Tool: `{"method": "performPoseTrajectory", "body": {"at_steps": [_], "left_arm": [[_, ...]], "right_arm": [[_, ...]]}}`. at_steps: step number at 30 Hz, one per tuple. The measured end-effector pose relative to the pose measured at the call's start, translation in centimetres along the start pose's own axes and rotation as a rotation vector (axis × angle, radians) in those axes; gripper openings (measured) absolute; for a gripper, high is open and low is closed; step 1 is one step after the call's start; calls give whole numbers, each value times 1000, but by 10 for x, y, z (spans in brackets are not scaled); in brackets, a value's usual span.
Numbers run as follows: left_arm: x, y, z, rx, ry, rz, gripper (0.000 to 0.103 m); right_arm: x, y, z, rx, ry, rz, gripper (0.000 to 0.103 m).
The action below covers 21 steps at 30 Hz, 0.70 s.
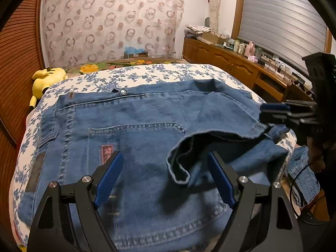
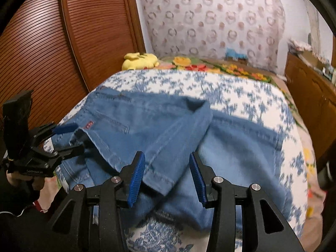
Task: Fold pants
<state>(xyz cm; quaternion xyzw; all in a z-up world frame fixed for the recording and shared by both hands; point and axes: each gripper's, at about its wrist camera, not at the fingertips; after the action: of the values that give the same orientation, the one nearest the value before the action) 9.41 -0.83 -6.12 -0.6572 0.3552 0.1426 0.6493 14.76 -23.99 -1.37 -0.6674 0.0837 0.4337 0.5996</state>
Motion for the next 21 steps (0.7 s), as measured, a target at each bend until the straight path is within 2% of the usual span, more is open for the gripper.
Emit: {"method": "performPoseTrajectory", "body": {"at_steps": [4, 7, 10, 12, 14, 15, 16, 17, 19, 21], "left_arm": [[4, -1, 0, -3, 16, -3, 83], [4, 1, -2, -1, 61, 0, 68], [7, 2, -4, 2, 73, 11, 52], [7, 2, -5, 2, 81, 14, 45], [6, 1, -9, 11, 95, 9, 33], [5, 1, -10, 18, 97, 6, 31], [4, 0, -12, 26, 97, 2, 25], [4, 0, -13, 31, 97, 2, 18], [1, -1, -13, 33, 98, -2, 14], [-5, -2, -14, 34, 99, -18, 13]], "right_arm": [[2, 9, -1, 26, -12, 18, 46], [-3, 16, 1, 49, -35, 24, 46], [0, 19, 2, 61, -59, 29, 46], [3, 21, 4, 54, -65, 25, 46], [4, 21, 6, 46, -70, 22, 46], [5, 21, 7, 43, -74, 18, 45], [6, 20, 7, 38, -77, 14, 33], [6, 19, 8, 30, -77, 10, 26], [4, 15, 9, 14, -76, -4, 7], [0, 7, 9, -4, -84, -32, 6]]}}
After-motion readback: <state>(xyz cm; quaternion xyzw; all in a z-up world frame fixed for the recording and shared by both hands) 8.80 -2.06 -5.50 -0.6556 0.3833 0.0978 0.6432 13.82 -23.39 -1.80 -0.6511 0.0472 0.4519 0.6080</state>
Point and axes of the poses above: each gripper's, at about its wrist camera, not at the fingertips, and x roughly the way its jaws point, z to its left, y to its underside, and after that the axes turned 1 degree about y, right-handed
